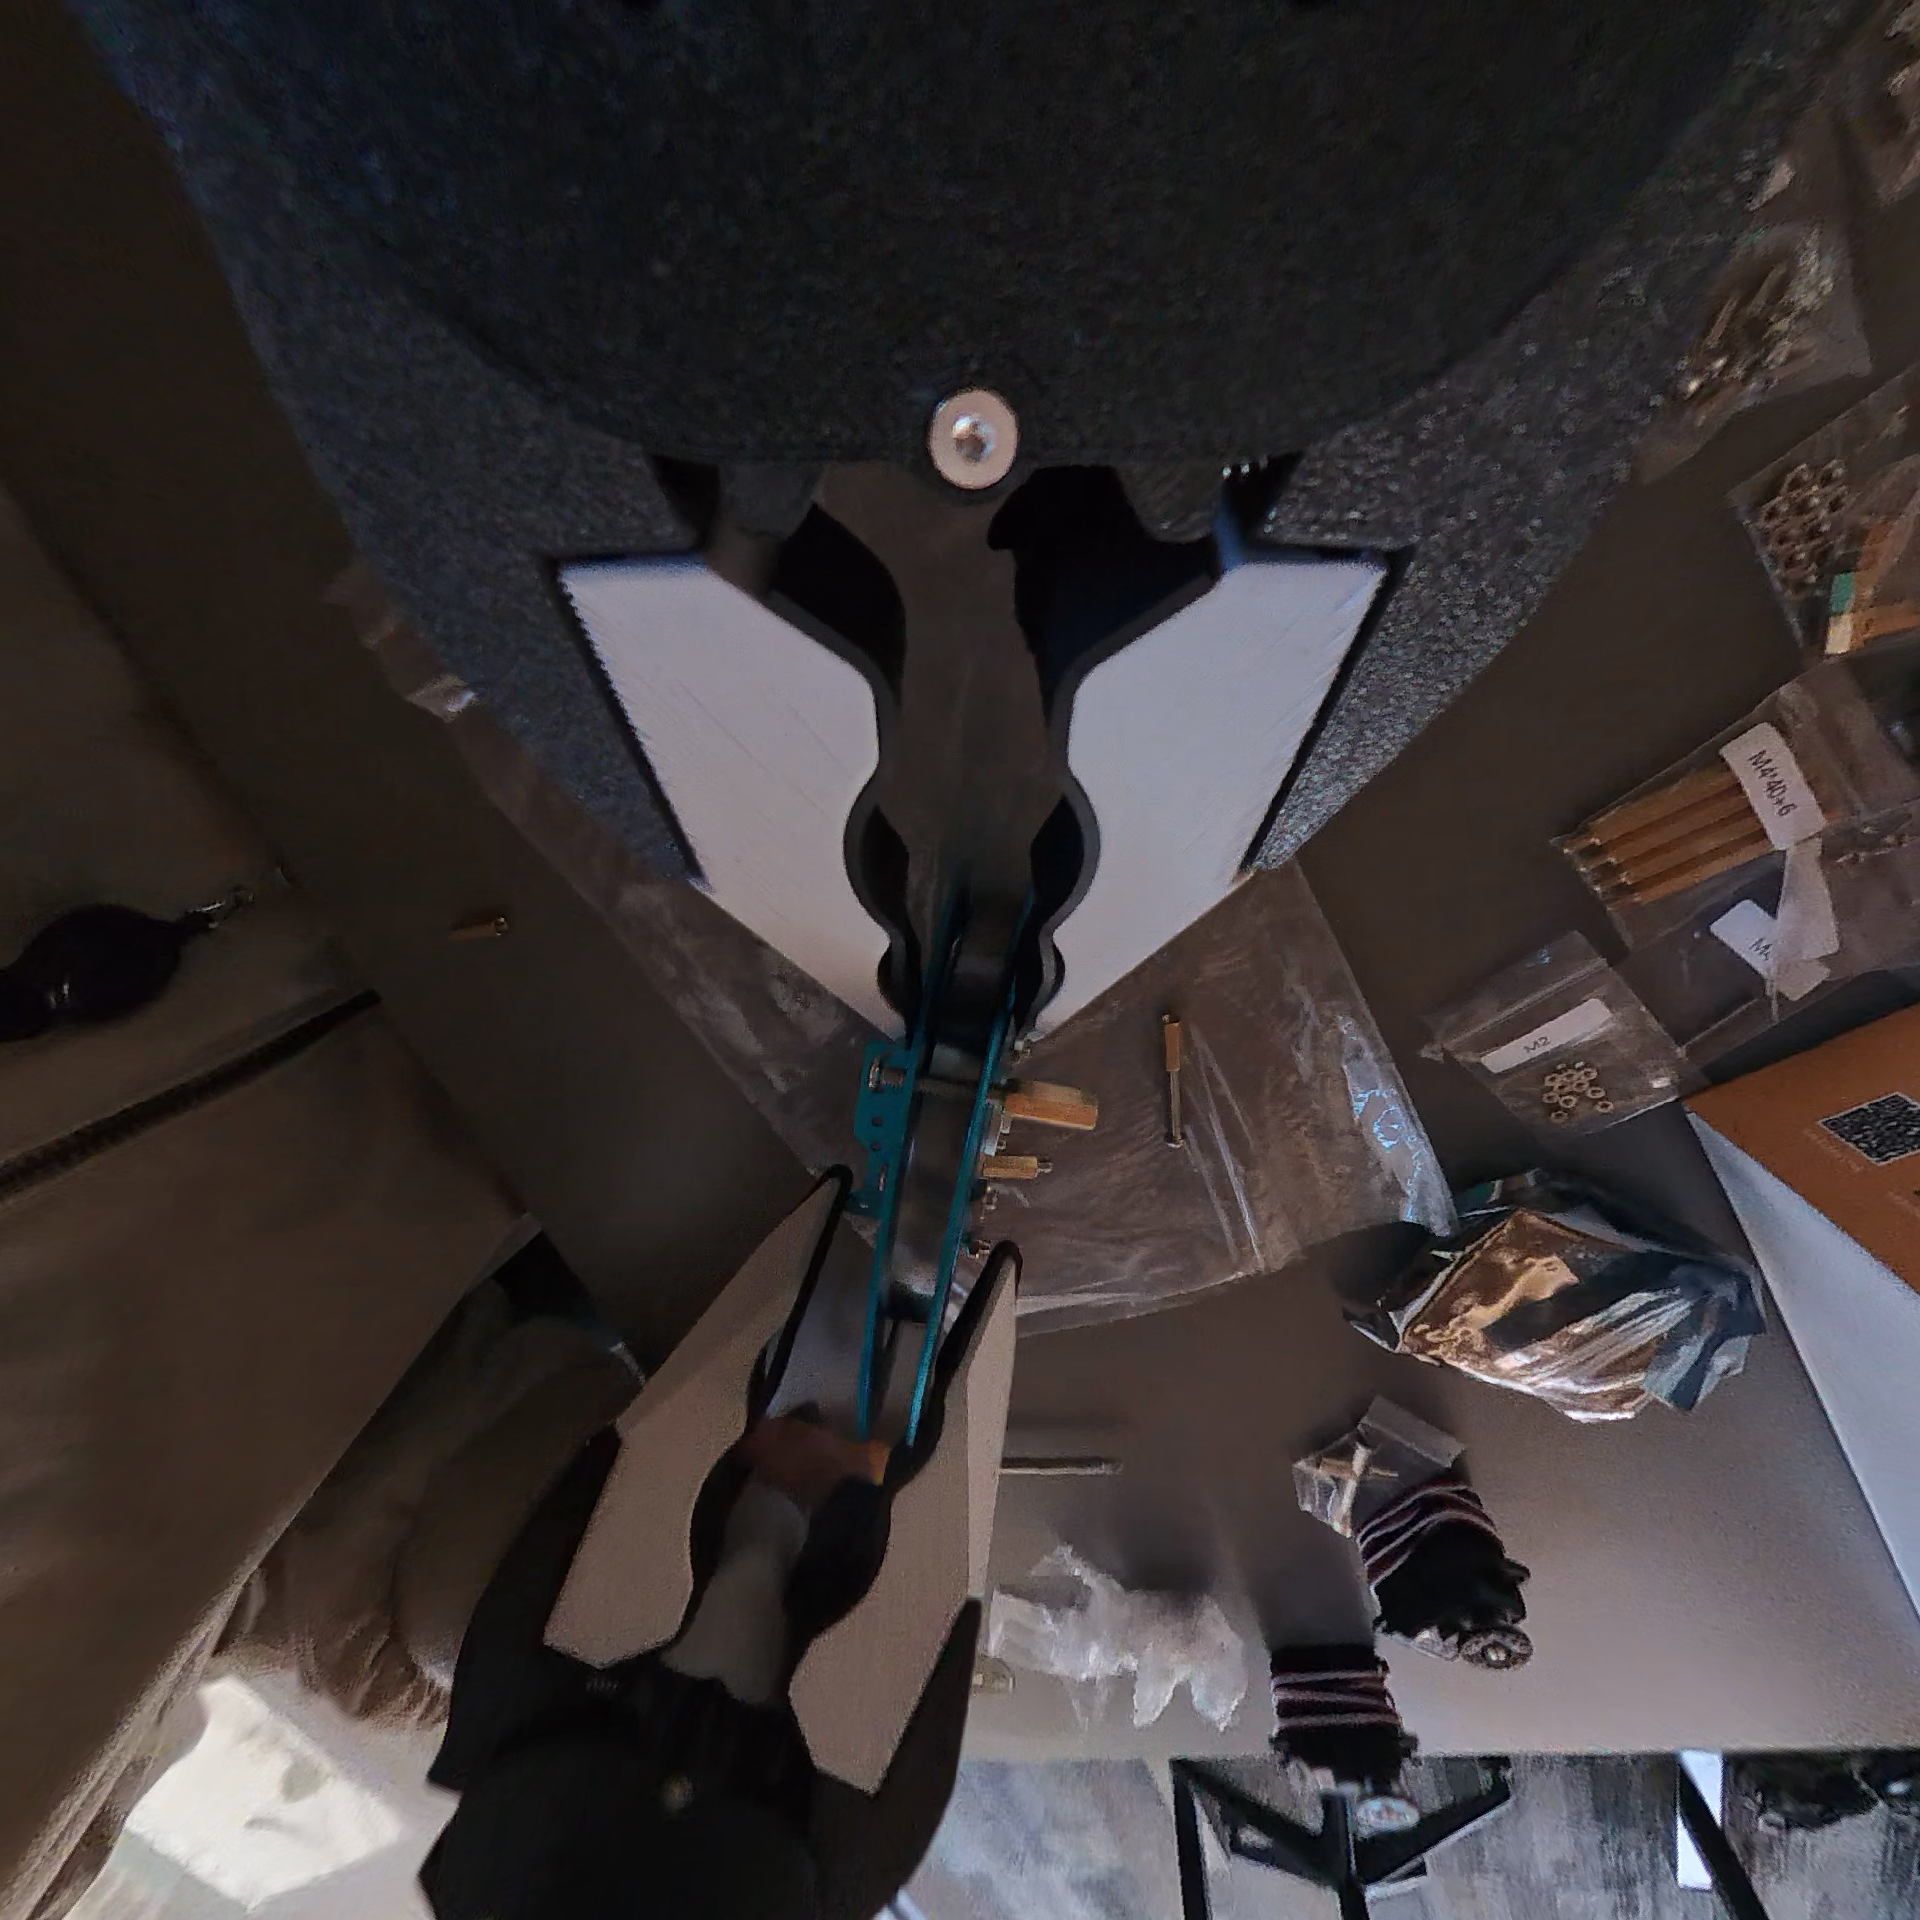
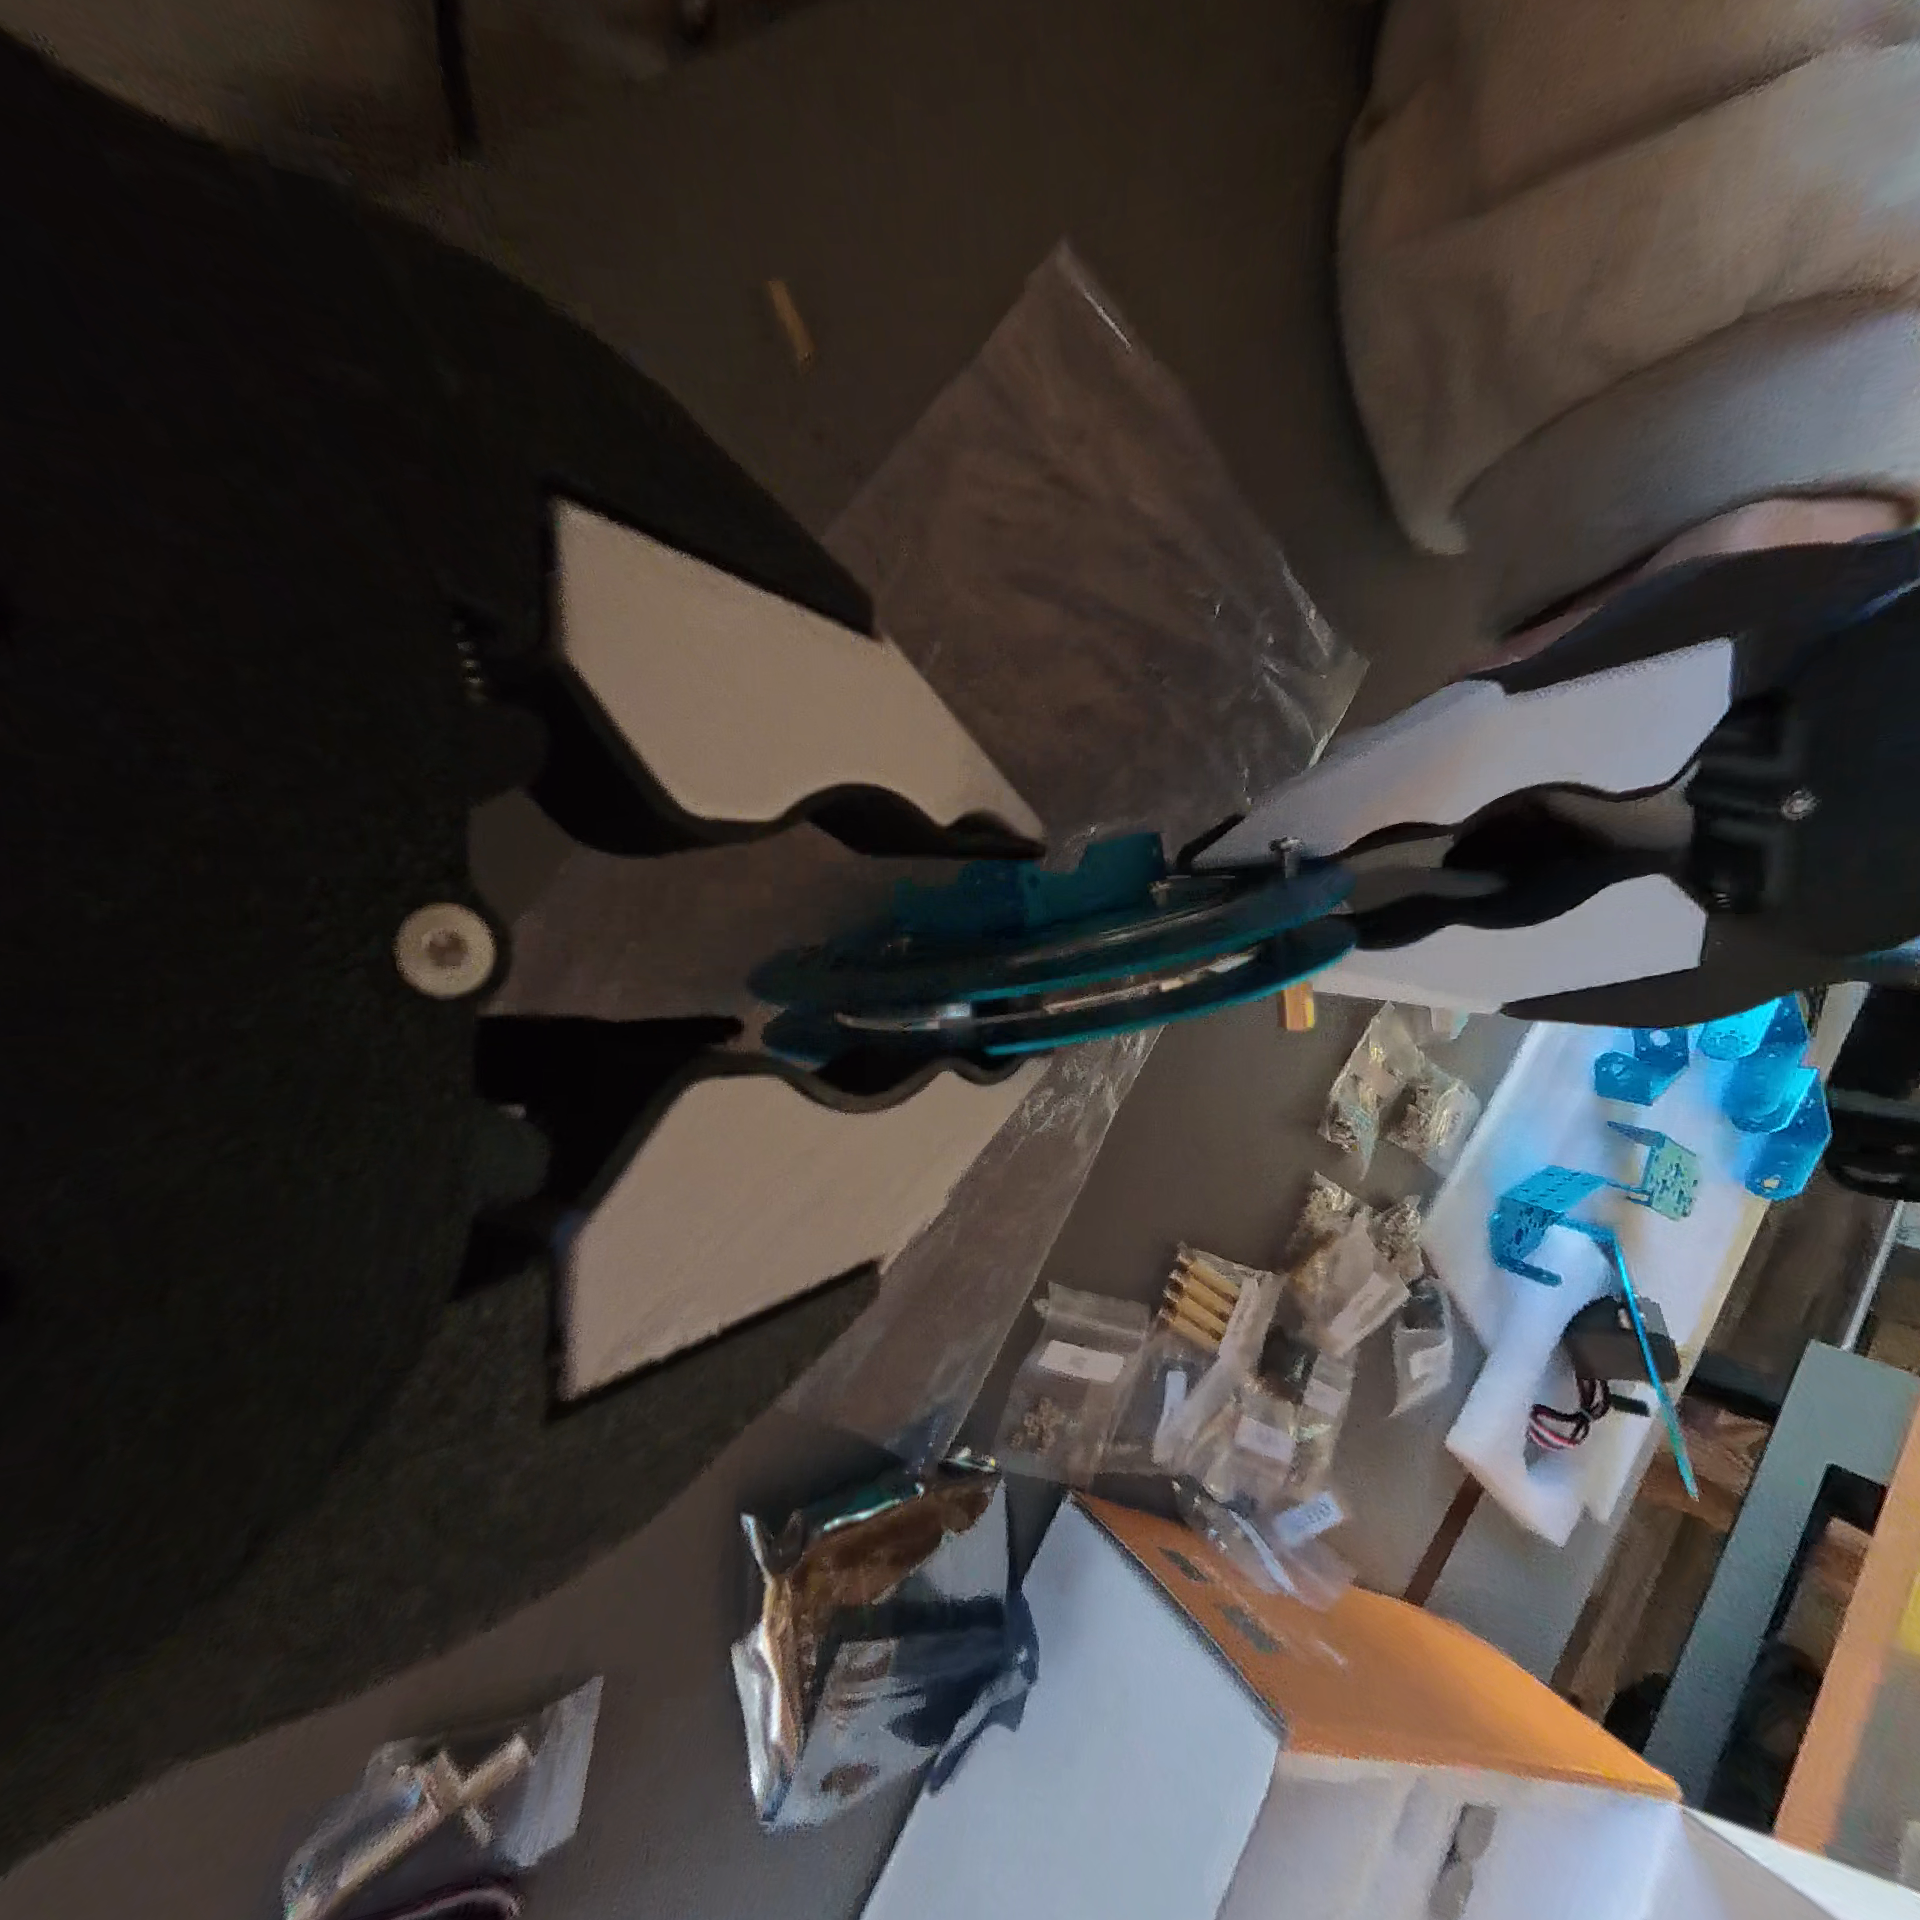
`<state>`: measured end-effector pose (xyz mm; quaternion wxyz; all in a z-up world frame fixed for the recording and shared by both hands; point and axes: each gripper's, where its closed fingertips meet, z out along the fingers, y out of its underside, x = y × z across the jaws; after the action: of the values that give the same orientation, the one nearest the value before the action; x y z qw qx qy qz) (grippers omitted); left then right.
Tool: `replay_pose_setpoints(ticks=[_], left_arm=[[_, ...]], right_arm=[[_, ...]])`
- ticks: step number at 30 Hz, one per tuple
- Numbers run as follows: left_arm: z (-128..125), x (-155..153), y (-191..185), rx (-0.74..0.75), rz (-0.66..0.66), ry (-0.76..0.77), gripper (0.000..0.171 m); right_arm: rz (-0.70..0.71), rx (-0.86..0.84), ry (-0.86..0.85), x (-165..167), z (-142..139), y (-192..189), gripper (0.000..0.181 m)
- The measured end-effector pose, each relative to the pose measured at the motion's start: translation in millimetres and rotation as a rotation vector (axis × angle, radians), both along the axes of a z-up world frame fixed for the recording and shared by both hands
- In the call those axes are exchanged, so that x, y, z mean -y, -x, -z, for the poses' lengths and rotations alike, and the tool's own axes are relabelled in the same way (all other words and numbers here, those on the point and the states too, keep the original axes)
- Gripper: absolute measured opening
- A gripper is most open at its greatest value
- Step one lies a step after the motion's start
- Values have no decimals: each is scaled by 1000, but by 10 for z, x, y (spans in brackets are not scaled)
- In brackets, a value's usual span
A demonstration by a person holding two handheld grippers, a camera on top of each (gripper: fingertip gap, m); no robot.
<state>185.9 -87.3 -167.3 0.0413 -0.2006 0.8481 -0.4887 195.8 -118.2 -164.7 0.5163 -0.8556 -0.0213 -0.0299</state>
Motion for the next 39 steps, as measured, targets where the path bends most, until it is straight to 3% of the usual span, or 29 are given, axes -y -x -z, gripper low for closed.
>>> replay_pose_setpoints(ticks=[3, 8, 13, 21, 23, 26, 31, 39], left_arm=[[-59, -11, 113, -13, 9, -48, 12], [-422, -37, 457, 0, 28, -38, 12], [-145, -133, 608, -32, 14, -144, 11], [-123, -130, 624, -17, 9, -107, 13], [-105, -138, 634, -26, 14, -90, 15], [-7, -150, 643, -41, 12, -97, 13], [68, -233, 671, -36, -11, -120, 12], [133, -308, 689, -74, -66, -12, 13]], right_arm=[[-74, -94, 24, -16, -22, 69, 30], [-278, -291, -86, -51, -298, 452, 26], [-313, -294, 1, -171, 52, 640, 26], [-351, -262, -38, -130, 32, 661, 26], [-356, -272, -9, -77, 80, 622, 13], [-332, -273, -2, -39, 100, 532, 12], [-345, -250, -19, -136, 13, 543, 12], [-375, -321, -41, -303, -34, 502, 14]])
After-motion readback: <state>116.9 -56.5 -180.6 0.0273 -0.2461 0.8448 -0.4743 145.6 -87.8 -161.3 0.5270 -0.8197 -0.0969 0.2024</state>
